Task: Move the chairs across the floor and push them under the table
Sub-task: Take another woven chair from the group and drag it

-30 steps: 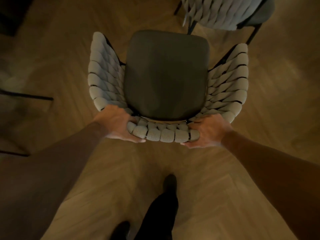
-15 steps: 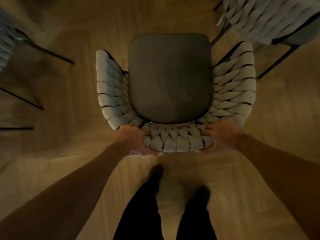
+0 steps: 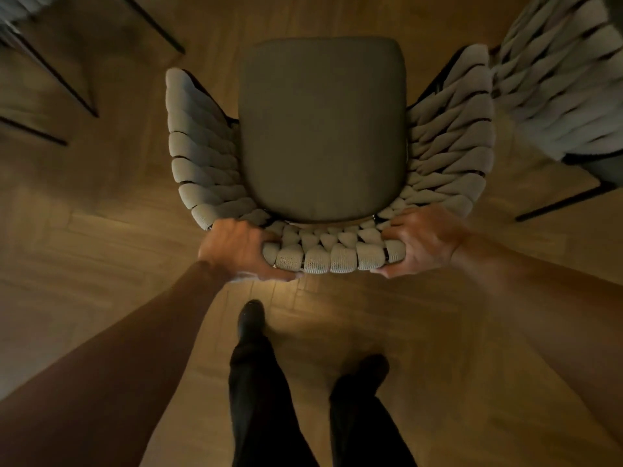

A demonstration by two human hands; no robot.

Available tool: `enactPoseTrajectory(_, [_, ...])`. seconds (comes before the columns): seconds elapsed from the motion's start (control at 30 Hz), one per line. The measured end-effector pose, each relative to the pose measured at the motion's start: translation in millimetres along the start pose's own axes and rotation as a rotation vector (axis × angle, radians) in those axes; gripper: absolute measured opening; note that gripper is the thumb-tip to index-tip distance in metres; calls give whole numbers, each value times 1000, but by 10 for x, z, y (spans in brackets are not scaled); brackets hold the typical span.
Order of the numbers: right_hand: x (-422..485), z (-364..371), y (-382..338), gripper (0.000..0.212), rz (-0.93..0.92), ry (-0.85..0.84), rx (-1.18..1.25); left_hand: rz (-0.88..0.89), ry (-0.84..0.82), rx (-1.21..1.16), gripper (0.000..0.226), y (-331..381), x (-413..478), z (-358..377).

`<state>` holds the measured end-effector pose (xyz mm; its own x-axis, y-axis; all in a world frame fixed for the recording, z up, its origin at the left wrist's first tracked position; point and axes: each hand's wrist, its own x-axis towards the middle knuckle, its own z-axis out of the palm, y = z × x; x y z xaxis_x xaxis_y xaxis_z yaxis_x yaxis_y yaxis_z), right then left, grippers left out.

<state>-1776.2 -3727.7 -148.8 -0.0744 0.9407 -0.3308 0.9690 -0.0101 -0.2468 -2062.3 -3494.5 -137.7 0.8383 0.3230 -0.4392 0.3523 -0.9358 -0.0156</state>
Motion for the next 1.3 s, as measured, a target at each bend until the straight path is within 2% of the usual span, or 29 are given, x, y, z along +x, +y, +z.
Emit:
enactPoseTrajectory(0.1, [192, -143, 284, 80, -86, 10, 6, -49, -7, -34, 113, 21, 120, -76])
enactPoseTrajectory(0.43, [1196, -696, 1146, 94, -255, 42, -131, -184, 18, -87, 104, -258, 746, -403])
enactPoseTrajectory(0.6, [1810, -1053, 1691, 78, -347, 90, -196, -217, 66, -128, 100, -580, 1261, -655])
enactPoseTrajectory(0.7, [2169, -1322, 2064, 79, -386, 83, -228, -257, 80, -195, 99, -711, 1641, -830])
enactPoseTrajectory(0.87, [2664, -1694, 2620, 92, -399, 47, -220, -288, 58, -230, 99, -896, 2262, -1113])
enactPoseTrajectory(1.03, [3059, -1881, 2954, 88, -400, 45, -205, -275, 27, -223, 96, -1163, 2643, -1336])
enactPoseTrajectory(1.2, [3502, -2091, 3207, 97, -408, 65, -213, -294, -4, -214, 93, -1559, 3035, -1551])
enactPoseTrajectory(1.3, [3846, -2246, 3431, 95, -415, 61, -249, -310, -18, -224, 94, -1808, 3334, -1685])
